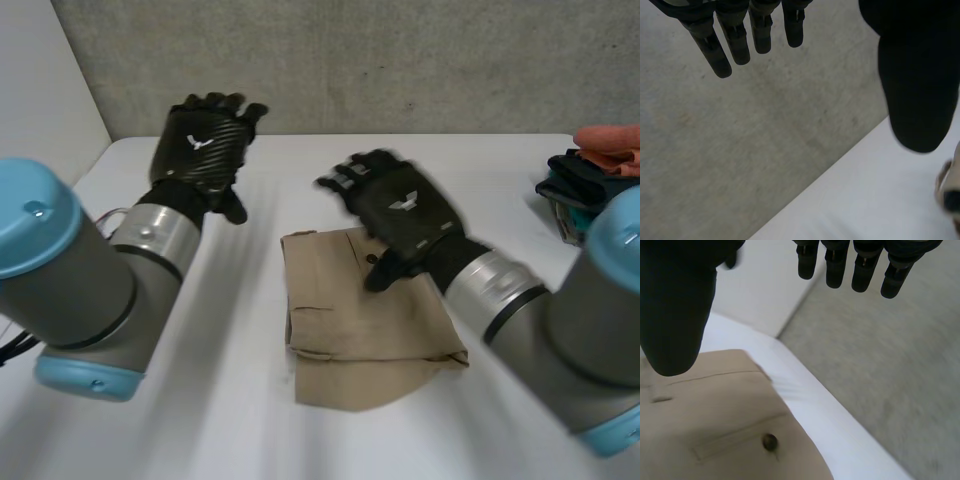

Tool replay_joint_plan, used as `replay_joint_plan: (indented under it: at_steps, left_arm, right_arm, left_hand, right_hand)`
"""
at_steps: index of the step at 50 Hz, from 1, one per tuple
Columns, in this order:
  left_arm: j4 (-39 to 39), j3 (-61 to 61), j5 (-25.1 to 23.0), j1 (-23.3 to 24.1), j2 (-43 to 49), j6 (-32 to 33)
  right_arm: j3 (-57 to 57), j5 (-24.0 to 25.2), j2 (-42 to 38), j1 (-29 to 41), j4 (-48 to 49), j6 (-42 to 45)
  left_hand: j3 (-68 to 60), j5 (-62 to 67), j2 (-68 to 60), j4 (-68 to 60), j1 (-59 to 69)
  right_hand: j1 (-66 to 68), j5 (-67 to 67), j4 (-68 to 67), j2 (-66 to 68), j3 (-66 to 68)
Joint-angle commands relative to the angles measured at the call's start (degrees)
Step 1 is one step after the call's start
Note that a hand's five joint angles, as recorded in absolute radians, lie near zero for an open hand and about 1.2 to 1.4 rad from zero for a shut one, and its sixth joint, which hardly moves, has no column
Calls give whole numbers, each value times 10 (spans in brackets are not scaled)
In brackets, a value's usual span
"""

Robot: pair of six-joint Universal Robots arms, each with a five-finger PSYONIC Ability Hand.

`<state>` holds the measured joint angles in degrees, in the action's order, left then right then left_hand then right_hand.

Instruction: Fold the laundry.

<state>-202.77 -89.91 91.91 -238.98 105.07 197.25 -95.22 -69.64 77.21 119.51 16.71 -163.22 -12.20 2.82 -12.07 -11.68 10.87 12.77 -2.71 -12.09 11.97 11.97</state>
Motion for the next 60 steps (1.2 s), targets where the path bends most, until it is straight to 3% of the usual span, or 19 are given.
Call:
replay_joint_plan:
  at_steps: [1, 5, 9, 17, 26, 34, 42, 46, 50, 51, 54, 57, 60]
  left_arm:
    - [37, 95, -3, 89, 89, -39]
    - [97, 155, -1, 129, 157, -42]
    - [157, 198, 19, 140, 215, -47]
    - [211, 206, 146, 144, 257, -40]
    - [238, 169, 142, 135, 261, -40]
    - [239, 172, 94, 131, 248, -41]
    - [236, 200, 58, 115, 185, -40]
    - [232, 214, 5, 81, 146, -40]
    - [237, 242, -101, 58, 124, -42]
    - [241, 260, -150, 53, 122, -46]
    - [261, 284, -235, 43, 119, -48]
    - [286, 301, -279, 31, 121, -48]
    - [292, 308, -288, 30, 126, -47]
  right_arm:
    - [33, -8, -3, -111, -98, -80]
    - [71, -13, -51, -116, -141, -79]
    - [104, -5, -95, -117, -170, -79]
    - [137, 35, -192, -117, -193, -41]
    - [141, 16, -243, -115, -193, 72]
    - [144, -20, -219, -115, -188, 84]
    - [83, -33, -85, -98, -152, 81]
    - [10, -45, -21, -80, -116, 87]
    - [-88, -48, 11, -52, -60, 90]
    - [-108, -48, 13, -46, -49, 89]
    - [-180, -51, 15, -24, 7, 90]
    - [-227, -56, 8, -5, 67, 90]
    - [-253, -70, -16, 12, 143, 90]
  left_hand:
    - [13, -19, 12, 8, 0]
    - [13, -19, 12, 8, 0]
    - [10, -16, 8, 5, 4]
    - [20, -26, 19, 15, -7]
    - [15, -21, 13, 10, -1]
    - [10, -16, 8, 5, 4]
    - [20, -26, 19, 15, -7]
    - [16, -23, 15, 11, -3]
    - [8, -14, 7, 3, 5]
    - [8, -14, 7, 3, 5]
    - [6, -13, 5, 1, 7]
    - [6, -13, 5, 1, 7]
    - [6, -13, 5, 1, 7]
  right_hand:
    - [-28, 27, 21, -20, -20]
    - [-28, 27, 21, -20, -20]
    - [-28, 27, 21, -20, -20]
    - [-28, 27, 21, -20, -20]
    - [-28, 27, 21, -20, -20]
    - [-28, 27, 21, -20, -20]
    - [-28, 27, 21, -20, -20]
    - [-28, 27, 21, -20, -20]
    - [-28, 27, 21, -20, -20]
    - [-28, 27, 21, -20, -20]
    - [-28, 27, 21, -20, -20]
    - [-28, 27, 21, -20, -20]
    - [-28, 27, 21, -20, -20]
